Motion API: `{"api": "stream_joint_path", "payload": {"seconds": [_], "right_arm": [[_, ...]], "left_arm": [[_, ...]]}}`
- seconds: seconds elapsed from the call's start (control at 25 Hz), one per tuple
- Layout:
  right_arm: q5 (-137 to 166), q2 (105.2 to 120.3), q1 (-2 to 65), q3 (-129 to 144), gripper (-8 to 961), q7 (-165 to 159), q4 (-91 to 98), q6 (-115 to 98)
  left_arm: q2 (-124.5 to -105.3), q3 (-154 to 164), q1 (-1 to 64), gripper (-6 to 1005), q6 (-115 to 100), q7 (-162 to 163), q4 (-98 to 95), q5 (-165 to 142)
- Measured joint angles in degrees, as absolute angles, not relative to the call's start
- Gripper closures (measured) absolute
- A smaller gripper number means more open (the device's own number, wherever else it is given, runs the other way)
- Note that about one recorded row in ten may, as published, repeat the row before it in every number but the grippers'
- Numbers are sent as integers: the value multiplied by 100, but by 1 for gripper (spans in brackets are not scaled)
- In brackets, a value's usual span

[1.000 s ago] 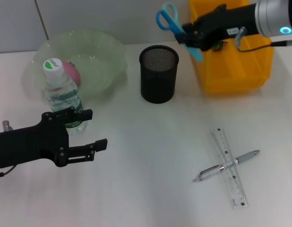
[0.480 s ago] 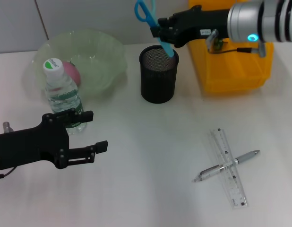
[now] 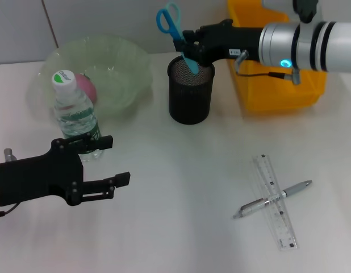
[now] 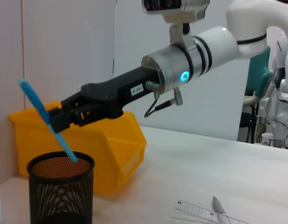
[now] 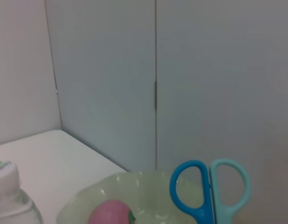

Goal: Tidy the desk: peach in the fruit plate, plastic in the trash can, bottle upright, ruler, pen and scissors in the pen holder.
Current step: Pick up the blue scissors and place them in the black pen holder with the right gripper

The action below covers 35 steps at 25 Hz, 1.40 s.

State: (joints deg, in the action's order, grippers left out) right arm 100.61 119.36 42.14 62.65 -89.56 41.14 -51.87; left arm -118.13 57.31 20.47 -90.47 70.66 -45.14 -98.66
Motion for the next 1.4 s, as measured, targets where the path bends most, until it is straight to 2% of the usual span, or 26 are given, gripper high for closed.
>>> {"api": "stream_joint_path", "payload": {"seconds": [0.68, 1.4], "right_arm": [[9166, 11944, 4360, 6267, 668, -7807, 3016, -4739], [9118, 11937, 4325, 6266, 657, -7729, 2909, -4636]], "left_arm": [[-11805, 5730, 2030, 165, -9062, 7066, -4513, -9852], [-11798, 5631, 2030, 165, -9062, 7066, -4492, -9864]]}}
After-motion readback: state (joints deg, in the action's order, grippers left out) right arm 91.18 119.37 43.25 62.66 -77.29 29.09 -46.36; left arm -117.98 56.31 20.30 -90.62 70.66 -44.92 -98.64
